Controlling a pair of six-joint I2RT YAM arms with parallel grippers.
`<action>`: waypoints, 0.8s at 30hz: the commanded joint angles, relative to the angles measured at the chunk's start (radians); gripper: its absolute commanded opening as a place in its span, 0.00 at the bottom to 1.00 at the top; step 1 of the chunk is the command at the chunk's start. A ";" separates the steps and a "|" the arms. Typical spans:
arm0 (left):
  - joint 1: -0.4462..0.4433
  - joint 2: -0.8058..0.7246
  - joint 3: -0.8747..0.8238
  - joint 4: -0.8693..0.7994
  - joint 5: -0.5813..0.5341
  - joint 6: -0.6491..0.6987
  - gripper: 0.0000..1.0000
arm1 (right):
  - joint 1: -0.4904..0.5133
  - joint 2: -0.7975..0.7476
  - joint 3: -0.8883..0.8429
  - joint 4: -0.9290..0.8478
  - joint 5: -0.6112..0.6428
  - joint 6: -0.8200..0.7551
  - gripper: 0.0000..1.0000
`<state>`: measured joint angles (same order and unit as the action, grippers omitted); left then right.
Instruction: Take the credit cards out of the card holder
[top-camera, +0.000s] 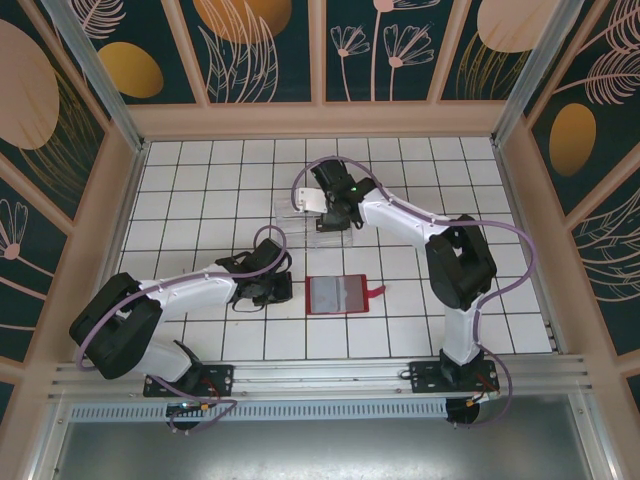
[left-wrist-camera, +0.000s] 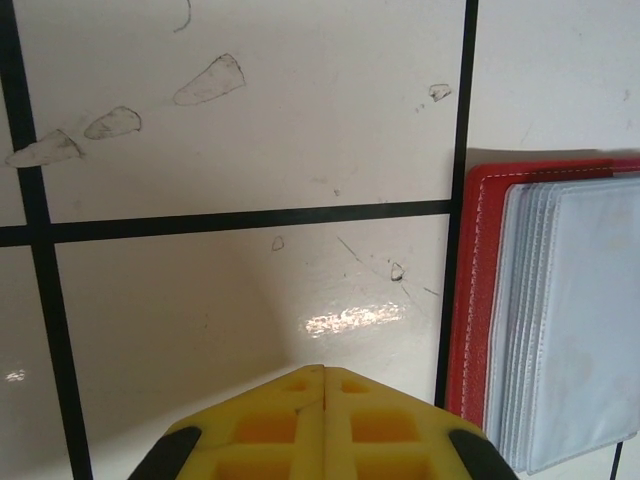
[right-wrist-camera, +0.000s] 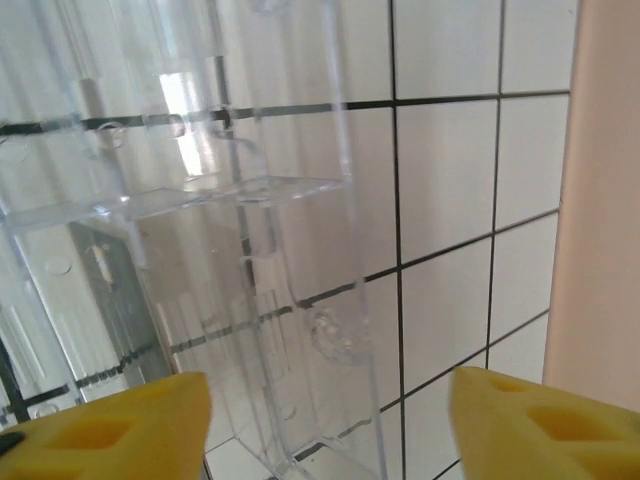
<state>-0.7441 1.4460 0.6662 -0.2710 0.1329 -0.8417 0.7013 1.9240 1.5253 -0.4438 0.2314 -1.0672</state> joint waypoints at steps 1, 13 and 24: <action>0.007 -0.028 0.003 -0.034 -0.001 -0.007 0.06 | -0.005 0.003 0.039 0.025 0.022 0.008 0.59; 0.008 -0.020 0.021 -0.022 0.016 -0.001 0.06 | -0.003 -0.099 0.035 0.007 -0.045 0.188 0.55; 0.008 -0.015 0.026 -0.024 0.022 0.003 0.06 | 0.006 -0.068 -0.126 0.086 -0.018 0.110 0.85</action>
<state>-0.7441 1.4258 0.6716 -0.2771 0.1490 -0.8417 0.7033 1.8374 1.4139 -0.4026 0.2081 -0.9440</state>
